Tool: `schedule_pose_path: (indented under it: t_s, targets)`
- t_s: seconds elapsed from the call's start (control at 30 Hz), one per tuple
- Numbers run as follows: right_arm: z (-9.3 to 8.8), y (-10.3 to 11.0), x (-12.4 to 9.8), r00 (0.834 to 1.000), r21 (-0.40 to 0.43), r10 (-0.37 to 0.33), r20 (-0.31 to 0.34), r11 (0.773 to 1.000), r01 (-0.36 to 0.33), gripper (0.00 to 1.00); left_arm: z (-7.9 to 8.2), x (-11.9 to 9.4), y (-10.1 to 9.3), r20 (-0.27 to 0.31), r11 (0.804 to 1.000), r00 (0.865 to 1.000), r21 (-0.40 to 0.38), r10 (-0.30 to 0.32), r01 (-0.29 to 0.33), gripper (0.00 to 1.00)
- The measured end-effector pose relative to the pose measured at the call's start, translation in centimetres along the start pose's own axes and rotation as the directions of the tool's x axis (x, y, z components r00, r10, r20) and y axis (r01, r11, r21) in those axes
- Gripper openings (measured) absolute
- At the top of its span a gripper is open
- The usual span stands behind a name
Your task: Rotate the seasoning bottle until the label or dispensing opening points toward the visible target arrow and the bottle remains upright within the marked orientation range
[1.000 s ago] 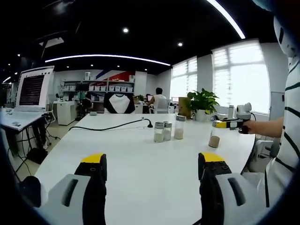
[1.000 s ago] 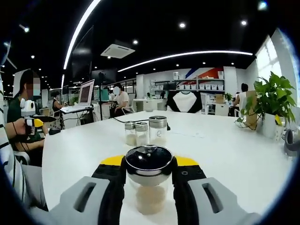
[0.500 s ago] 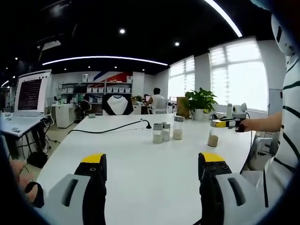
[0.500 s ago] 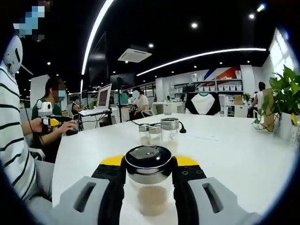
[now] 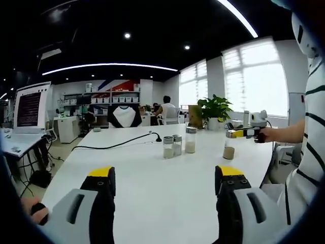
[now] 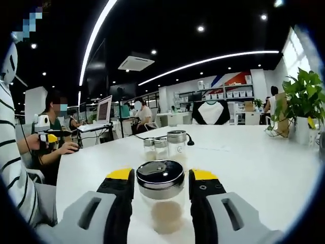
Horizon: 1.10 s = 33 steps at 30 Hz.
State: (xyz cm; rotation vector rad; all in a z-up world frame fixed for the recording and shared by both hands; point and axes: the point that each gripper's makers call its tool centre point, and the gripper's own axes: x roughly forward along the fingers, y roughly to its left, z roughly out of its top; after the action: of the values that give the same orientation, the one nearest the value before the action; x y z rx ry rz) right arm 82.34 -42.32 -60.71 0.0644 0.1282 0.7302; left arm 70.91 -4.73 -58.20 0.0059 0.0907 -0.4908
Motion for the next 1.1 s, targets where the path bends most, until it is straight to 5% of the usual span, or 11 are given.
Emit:
schedule_pose_path:
  t_s: [0.2, 0.43, 0.63, 1.1]
  targets:
    - [0.6, 1.2, -0.7, 0.996, 0.018, -0.085, 0.015, 0.996, 0.084, 0.5, 0.4, 1.4, -0.1, 0.013, 1.0, 1.0, 0.002, -0.016, 0.016, 0.84]
    - [0.3, 1.1, -0.8, 0.979, 0.041, -0.202, 0.01, 0.979, 0.202, 0.43, 0.9, 2.7, -0.4, 0.021, 0.999, 0.999, 0.015, -0.037, 0.037, 0.84]
    - [0.6, 0.9, -0.2, 0.96, 0.098, -0.276, 0.047, 0.958, 0.271, 0.47, 1.7, 3.4, 0.1, 0.046, 1.0, 0.999, 0.007, -0.024, 0.023, 0.84]
    - [-0.5, 0.4, 0.6, 0.94, -0.032, -0.341, -0.028, 0.94, 0.34, 0.39, 1.8, 3.6, 0.0, 0.045, 1.0, 0.999, -0.001, -0.028, 0.028, 0.84]
